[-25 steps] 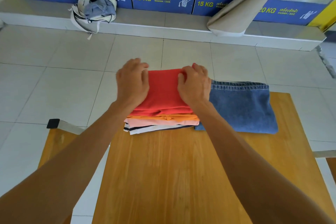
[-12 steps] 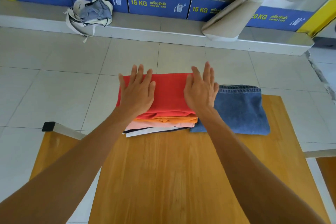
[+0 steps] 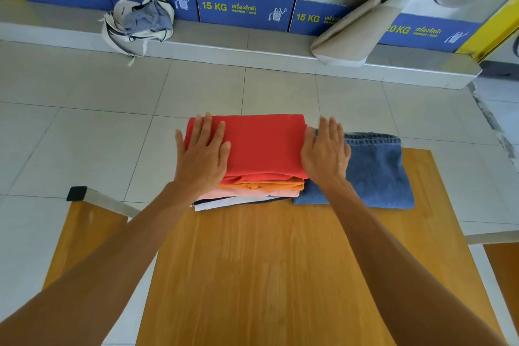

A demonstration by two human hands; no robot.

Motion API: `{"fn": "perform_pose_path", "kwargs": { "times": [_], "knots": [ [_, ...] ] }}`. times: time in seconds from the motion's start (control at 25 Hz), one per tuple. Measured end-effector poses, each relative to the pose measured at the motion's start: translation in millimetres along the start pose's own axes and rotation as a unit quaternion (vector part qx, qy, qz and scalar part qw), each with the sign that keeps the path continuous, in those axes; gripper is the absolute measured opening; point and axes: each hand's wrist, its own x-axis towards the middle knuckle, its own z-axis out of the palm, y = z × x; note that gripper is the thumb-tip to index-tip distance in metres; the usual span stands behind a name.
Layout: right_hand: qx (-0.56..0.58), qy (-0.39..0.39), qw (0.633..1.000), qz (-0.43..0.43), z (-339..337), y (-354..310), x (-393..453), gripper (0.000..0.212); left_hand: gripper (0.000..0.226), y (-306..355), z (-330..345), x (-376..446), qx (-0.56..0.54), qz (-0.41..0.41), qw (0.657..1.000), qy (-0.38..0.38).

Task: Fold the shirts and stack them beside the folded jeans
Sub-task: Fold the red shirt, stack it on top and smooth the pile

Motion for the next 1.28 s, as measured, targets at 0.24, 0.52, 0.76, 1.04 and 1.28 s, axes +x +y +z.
{"fn": "perform_pose_path", "kwargs": {
  "times": [0.24,0.52,0.76,1.04,1.28],
  "knots": [
    [-0.128,-0.035,0.971,-0.197,41.6,-35.0,-37.1,0.058,0.059,11.6,18.0,-19.6,0.012,0.034,0.998,0.042],
    [-0.193,-0.058,0.957,-0.208,35.4,-32.9,-28.3,0.059,0.058,18.2,22.3,-28.3,0.017,0.020,0.999,0.034],
    [-0.172,-0.074,0.954,-0.234,21.4,-59.3,18.6,0.056,0.049,20.0,-7.3,-2.5,-0.093,-0.008,0.991,0.094],
    [-0.183,-0.104,0.955,-0.211,54.8,-45.0,11.9,0.063,0.059,32.3,16.3,26.5,0.024,0.037,0.999,-0.009],
    [-0.147,-0.101,0.960,-0.217,52.6,-39.0,15.1,0.067,0.061,28.2,19.2,30.8,0.012,0.022,0.999,-0.028]
  ]
}}
